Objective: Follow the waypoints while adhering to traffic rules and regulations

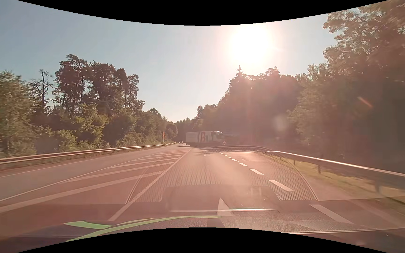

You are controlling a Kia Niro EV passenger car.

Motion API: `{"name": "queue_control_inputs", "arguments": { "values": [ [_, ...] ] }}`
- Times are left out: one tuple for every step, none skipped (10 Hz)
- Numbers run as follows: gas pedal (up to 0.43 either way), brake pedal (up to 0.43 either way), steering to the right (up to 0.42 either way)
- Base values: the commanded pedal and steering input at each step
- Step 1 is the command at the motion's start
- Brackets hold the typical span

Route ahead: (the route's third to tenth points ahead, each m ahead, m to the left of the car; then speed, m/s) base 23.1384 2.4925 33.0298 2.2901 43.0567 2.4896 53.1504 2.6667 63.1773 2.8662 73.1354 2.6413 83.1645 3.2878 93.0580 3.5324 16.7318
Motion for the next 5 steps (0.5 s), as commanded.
{"name": "queue_control_inputs", "arguments": {
  "values": [
    [0.000,0.000,0.000],
    [0.039,0.000,0.001],
    [0.059,0.000,0.001],
    [0.059,0.000,0.001],
    [0.059,0.000,0.001]
  ]
}}
